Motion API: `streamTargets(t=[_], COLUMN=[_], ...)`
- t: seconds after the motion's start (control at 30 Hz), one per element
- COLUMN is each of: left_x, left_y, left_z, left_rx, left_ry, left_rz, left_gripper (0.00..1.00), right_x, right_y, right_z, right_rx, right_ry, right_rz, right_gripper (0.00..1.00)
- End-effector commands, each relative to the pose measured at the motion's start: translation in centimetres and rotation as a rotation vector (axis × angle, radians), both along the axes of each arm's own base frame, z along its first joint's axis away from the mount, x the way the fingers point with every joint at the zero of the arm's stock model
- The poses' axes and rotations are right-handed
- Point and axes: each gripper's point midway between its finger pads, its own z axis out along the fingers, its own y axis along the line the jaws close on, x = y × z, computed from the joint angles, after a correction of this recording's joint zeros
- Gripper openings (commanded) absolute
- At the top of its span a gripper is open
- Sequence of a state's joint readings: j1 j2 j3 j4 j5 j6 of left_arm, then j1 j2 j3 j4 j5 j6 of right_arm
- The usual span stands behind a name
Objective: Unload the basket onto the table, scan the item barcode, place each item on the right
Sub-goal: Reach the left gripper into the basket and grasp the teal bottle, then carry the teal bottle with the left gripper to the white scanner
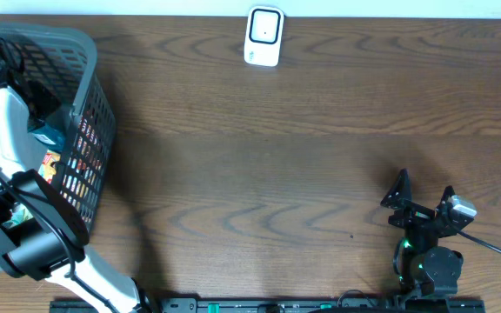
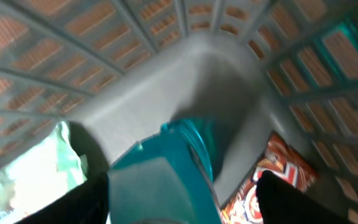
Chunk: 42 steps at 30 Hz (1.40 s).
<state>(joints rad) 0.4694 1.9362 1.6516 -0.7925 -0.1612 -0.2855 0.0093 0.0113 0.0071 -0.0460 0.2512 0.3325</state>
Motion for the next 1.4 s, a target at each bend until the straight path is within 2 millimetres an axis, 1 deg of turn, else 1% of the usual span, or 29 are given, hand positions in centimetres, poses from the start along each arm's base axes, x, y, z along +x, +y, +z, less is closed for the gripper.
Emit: streamTargets(t=[0.0, 0.03, 0.07, 0.13, 0.17, 0.27, 0.3, 0.4, 0.47, 0.5, 0.57, 0.63, 0.67, 0.7, 0.73, 0.77, 0.83, 0.87, 0.97, 1.0, 1.03, 1.07, 1.1, 1.17, 1.2, 1.23, 1.27, 1.37], left_x=[-0.4, -0.5, -0.5, -0.6, -0.6, -0.6, -0.7, -0.9, -1.5, -2.1, -3.9, -6.0, -6.9, -8.0, -8.6, -8.8, -9.7, -10.1, -10.2, -10.0, -9.8, -9.4, -9.2, -8.5, -7.8, -7.5, -6.9, -5.5], left_y=[0.1, 0.1, 0.0, 0.0, 0.0, 0.0, 0.0, -0.2, -0.5, -0.8, -1.7, -3.0, -4.0, -6.4, -7.8, -8.7, -12.8, -14.5, -18.6, -21.1, -22.4, -24.3, -25.8, -28.4, -30.2, -30.8, -31.9, -34.4], left_z=[-1.6, -1.5, -1.5, -1.4, -1.2, 0.4, 1.1, 4.4, 8.8, 11.4, 16.8, 21.1, 23.1, 26.0, 27.4, 28.1, 30.6, 31.4, 32.4, 32.5, 32.3, 31.8, 31.3, 29.8, 28.3, 27.5, 25.9, 22.1], left_rx=[-0.010, -0.010, -0.010, -0.010, -0.009, 0.007, 0.015, 0.050, 0.097, 0.122, 0.163, 0.175, 0.160, 0.102, 0.059, 0.028, -0.095, -0.146, -0.257, -0.304, -0.327, -0.365, -0.393, -0.434, -0.440, -0.440, -0.439, -0.422], left_ry=[0.042, 0.042, 0.042, 0.042, 0.040, 0.008, -0.007, -0.075, -0.168, -0.230, -0.368, -0.496, -0.568, -0.693, -0.757, -0.791, -0.908, -0.943, -0.982, -0.975, -0.963, -0.935, -0.909, -0.840, -0.776, -0.747, -0.688, -0.565], left_rz=[0.000, 0.000, 0.000, 0.000, -0.001, -0.001, 0.000, 0.000, 0.001, 0.012, 0.049, 0.089, 0.090, 0.059, 0.035, 0.020, -0.066, -0.101, -0.203, -0.277, -0.315, -0.370, -0.409, -0.472, -0.501, -0.501, -0.482, -0.436], left_gripper=[0.47, 0.32, 0.27, 0.21, 0.20, 0.19, 0.19, 0.19, 0.19, 0.19, 0.19, 0.19, 0.19, 0.19, 0.20, 0.20, 0.20, 0.20, 0.20, 0.20, 0.20, 0.20, 0.20, 0.20, 0.20, 0.20, 0.20, 0.20], right_x=[0.0, 0.0, 0.0, 0.0, 0.0, 0.0, 0.0, 0.0, 0.0, 0.0, 0.0, 0.0, 0.0, 0.0, 0.0, 0.0, 0.0, 0.0, 0.0, 0.0, 0.0, 0.0, 0.0, 0.0, 0.0, 0.0, 0.0, 0.0], right_y=[-0.1, -0.1, -0.1, -0.1, -0.1, -0.1, -0.1, -0.1, -0.1, -0.1, -0.1, -0.1, -0.1, -0.1, -0.1, -0.1, -0.1, -0.1, -0.1, -0.1, -0.1, -0.1, -0.1, -0.1, -0.1, -0.1, -0.1, -0.1], right_z=[0.0, 0.0, 0.0, -0.1, -0.1, -0.1, 0.0, 0.0, -0.1, -0.1, 0.0, -0.1, 0.0, 0.0, 0.0, 0.0, 0.0, 0.0, 0.0, -0.1, 0.0, 0.0, 0.0, -0.1, 0.0, 0.0, 0.0, 0.0], right_rx=[0.003, 0.003, 0.003, 0.003, 0.003, 0.003, 0.003, 0.003, 0.003, 0.003, 0.003, 0.003, 0.003, 0.003, 0.003, 0.003, 0.003, 0.003, 0.003, 0.003, 0.003, 0.003, 0.003, 0.003, 0.003, 0.003, 0.003, 0.003], right_ry=[0.000, 0.000, 0.000, 0.000, 0.000, 0.000, 0.000, 0.000, 0.000, 0.000, 0.000, 0.000, 0.000, 0.000, 0.000, 0.000, 0.000, 0.000, 0.000, 0.000, 0.000, 0.000, 0.000, 0.000, 0.000, 0.000, 0.000, 0.000], right_rz=[-0.005, -0.005, -0.005, -0.005, -0.005, -0.005, -0.005, -0.005, -0.005, -0.005, -0.005, -0.005, -0.005, -0.005, -0.005, -0.005, -0.005, -0.005, -0.005, -0.005, -0.005, -0.005, -0.005, -0.005, -0.005, -0.005, -0.005, -0.005], right_gripper=[0.99, 0.99, 0.99, 0.99, 0.99, 0.99, 0.99, 0.99, 0.99, 0.99, 0.99, 0.99, 0.99, 0.99, 0.99, 0.99, 0.99, 0.99, 0.99, 0.99, 0.99, 0.99, 0.99, 0.99, 0.99, 0.99, 0.99, 0.99])
